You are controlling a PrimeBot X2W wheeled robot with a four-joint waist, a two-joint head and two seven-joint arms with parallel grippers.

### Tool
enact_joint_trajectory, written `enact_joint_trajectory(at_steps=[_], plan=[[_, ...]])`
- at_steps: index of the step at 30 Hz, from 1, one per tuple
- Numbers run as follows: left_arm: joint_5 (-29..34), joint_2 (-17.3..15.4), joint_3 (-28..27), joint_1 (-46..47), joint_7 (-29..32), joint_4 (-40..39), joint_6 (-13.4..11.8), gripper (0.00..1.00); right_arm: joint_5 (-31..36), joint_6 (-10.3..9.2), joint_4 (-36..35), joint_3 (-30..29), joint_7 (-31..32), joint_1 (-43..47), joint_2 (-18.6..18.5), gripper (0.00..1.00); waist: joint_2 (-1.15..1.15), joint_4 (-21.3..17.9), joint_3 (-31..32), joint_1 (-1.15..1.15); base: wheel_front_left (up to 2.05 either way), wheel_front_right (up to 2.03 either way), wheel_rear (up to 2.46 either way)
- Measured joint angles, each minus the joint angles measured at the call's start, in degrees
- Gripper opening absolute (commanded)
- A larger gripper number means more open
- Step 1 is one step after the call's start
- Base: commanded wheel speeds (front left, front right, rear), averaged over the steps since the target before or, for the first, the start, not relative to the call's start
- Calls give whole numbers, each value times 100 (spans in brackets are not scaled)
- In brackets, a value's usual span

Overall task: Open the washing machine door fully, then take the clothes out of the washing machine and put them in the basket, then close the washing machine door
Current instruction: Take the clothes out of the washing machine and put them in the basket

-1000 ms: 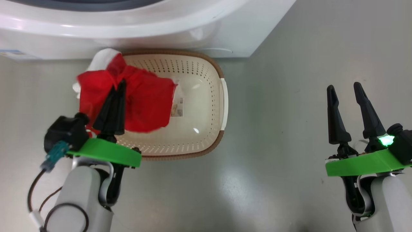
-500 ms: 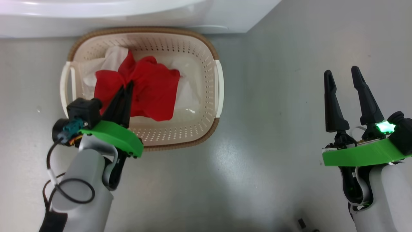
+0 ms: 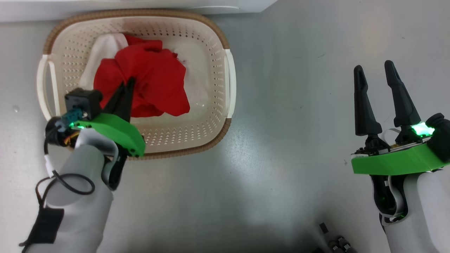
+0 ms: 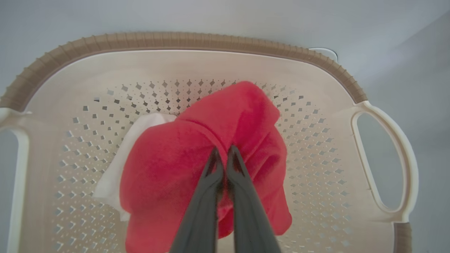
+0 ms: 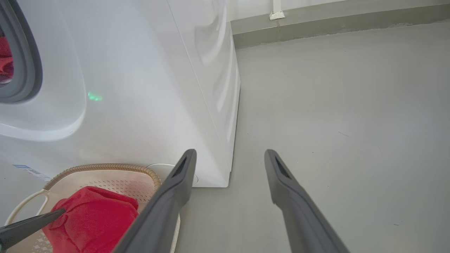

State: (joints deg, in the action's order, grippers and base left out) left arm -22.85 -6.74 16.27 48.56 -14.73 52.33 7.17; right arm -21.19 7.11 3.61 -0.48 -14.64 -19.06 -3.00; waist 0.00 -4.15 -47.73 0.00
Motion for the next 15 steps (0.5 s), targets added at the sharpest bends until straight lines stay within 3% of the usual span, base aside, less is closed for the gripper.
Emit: enact_joint_trajectory(at_steps=[1,2,4,5,15], plan=[[-2,-10,-2,41,0,40,0,25,0,0,-3,-2,0,0,0,100,0,-9,-20,0,0,0,0],[-3,-20,-8,79,0,77,0,42,0,0,-5,-2,0,0,0,100,0,-18,-35,0,0,0,0],[-9,-43,-21,116,0,112,0,86,1,0,-5,-4,0,-1,0,100,0,-29,-44,0,0,0,0],[-27,-45,-43,118,0,124,0,98,1,0,-4,-10,0,-1,0,100,0,-27,-37,0,0,0,0],[-90,26,-240,76,0,3,0,100,26,0,41,-69,0,1,0,100,0,70,213,0,0,0,0]])
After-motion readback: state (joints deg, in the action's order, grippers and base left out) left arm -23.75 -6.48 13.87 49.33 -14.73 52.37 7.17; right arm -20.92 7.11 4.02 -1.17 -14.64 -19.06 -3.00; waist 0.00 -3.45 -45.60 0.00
